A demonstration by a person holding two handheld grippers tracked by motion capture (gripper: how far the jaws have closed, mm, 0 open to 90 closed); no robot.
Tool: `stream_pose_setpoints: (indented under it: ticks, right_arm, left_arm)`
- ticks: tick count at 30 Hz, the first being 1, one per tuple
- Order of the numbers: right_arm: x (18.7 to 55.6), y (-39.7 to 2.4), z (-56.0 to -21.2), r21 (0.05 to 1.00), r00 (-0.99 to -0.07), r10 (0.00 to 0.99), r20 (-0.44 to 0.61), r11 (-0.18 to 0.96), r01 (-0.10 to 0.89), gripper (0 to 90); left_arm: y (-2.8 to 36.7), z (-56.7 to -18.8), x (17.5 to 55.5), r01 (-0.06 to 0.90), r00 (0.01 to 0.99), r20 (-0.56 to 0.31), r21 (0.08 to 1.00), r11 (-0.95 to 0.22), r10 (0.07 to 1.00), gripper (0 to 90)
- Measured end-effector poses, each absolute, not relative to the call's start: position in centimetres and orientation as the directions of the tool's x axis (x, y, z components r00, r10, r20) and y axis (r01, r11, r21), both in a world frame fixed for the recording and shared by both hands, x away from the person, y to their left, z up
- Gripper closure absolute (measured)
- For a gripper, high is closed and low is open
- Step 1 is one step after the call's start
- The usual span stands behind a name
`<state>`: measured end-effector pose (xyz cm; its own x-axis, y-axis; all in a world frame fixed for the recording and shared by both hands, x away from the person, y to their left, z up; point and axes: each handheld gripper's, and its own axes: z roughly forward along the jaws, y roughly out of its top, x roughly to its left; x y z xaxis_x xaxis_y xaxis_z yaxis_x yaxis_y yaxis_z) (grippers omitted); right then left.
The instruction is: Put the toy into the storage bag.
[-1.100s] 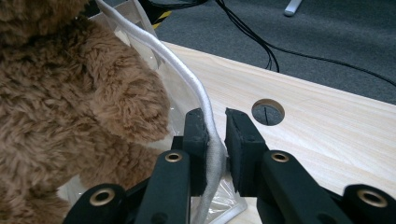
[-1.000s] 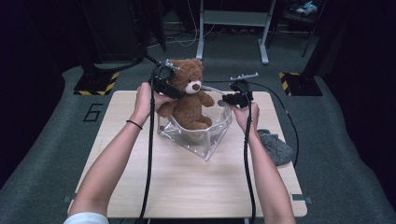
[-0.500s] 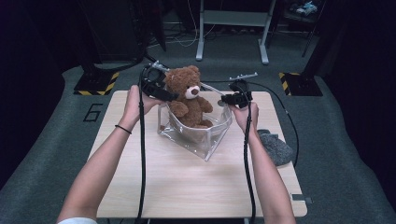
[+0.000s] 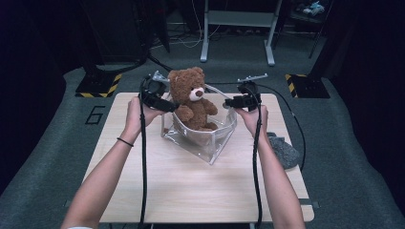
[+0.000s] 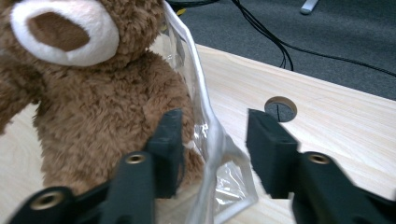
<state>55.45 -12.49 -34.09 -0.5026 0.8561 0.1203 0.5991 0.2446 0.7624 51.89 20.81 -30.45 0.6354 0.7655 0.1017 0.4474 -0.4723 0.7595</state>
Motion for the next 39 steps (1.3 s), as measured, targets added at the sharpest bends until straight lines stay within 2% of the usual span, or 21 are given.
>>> stream_pose_setpoints:
  ticks: [5,9,16,23,39]
  right_arm:
    - [54.3,-13.5,-33.4,0.763,-0.518,0.849,0.103,0.266,0.588,28.2]
    - [53.3,-14.7,-33.0,0.764,-0.518,0.850,0.094,0.272,0.585,15.4]
    - [50.9,-16.7,-33.0,0.776,-0.523,0.850,0.058,0.291,0.560,8.2]
    - [47.7,-18.0,-34.6,0.778,-0.511,0.859,0.026,0.304,0.550,3.4]
    - [41.9,-19.8,-43.1,0.744,-0.493,0.870,0.013,0.321,0.586,1.1]
  left_arm:
    - [23.1,-30.5,50.8,0.445,0.616,0.105,0.772,-0.455,0.780,15.8]
    - [24.8,-31.3,49.8,0.453,0.605,0.108,0.768,-0.453,0.789,14.4]
    - [27.5,-33.6,48.2,0.475,0.564,0.081,0.783,-0.402,0.822,13.0]
    - [30.3,-36.7,46.5,0.513,0.528,0.062,0.772,-0.376,0.847,11.6]
    - [33.7,-46.0,42.0,0.597,0.450,-0.002,0.745,-0.299,0.893,9.8]
